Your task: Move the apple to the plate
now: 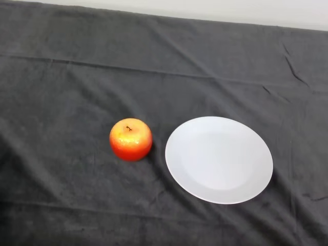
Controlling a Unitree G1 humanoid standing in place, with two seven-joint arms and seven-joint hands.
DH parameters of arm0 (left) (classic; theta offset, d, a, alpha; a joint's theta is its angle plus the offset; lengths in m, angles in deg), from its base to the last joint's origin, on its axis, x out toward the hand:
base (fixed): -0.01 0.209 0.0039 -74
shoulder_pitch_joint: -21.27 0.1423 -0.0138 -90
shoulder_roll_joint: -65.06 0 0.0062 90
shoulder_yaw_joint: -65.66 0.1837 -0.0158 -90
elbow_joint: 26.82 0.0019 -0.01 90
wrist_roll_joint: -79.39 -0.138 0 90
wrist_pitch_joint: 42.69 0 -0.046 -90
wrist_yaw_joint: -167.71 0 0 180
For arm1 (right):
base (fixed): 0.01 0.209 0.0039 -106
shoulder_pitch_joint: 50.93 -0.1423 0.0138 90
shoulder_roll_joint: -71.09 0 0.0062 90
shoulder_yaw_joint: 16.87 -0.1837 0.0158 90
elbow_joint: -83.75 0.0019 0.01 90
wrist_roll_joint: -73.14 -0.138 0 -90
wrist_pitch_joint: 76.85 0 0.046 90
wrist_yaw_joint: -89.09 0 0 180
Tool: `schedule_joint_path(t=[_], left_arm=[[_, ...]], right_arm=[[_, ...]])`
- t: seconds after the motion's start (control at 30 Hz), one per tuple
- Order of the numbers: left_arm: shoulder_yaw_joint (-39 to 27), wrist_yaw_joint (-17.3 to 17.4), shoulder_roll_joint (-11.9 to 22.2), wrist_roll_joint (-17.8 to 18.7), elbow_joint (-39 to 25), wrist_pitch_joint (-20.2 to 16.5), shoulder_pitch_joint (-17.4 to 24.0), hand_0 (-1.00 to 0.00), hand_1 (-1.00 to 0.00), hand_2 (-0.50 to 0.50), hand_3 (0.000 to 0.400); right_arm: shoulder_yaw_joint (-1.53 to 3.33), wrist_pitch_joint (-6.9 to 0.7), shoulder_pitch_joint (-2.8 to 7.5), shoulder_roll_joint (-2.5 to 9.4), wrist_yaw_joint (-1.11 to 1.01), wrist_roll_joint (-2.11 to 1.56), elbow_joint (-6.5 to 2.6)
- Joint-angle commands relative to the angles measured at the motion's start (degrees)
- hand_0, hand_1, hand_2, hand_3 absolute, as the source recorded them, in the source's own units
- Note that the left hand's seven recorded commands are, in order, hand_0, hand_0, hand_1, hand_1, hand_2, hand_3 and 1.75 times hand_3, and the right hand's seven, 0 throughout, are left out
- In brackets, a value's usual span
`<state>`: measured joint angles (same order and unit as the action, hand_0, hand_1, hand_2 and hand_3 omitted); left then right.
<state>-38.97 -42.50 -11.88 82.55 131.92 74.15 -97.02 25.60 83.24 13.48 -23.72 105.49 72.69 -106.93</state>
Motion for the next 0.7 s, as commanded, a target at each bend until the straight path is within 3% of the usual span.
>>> schedule_joint_path(t=[0.03,0.7], left_arm=[[-0.1,-0.9,2.3,-1.6,-0.2,1.8,0.0,0.0,0.0,0.0,0.0],[0.5,-2.2,2.7,-3.5,0.0,4.2,-1.2,0.0,0.0,0.0,0.0]], right_arm=[[-0.16,-1.03,7.41,7.02,0.19,-0.2,-3.1],[-0.18,-1.02,7.41,7.01,0.19,-0.19,-3.12]])
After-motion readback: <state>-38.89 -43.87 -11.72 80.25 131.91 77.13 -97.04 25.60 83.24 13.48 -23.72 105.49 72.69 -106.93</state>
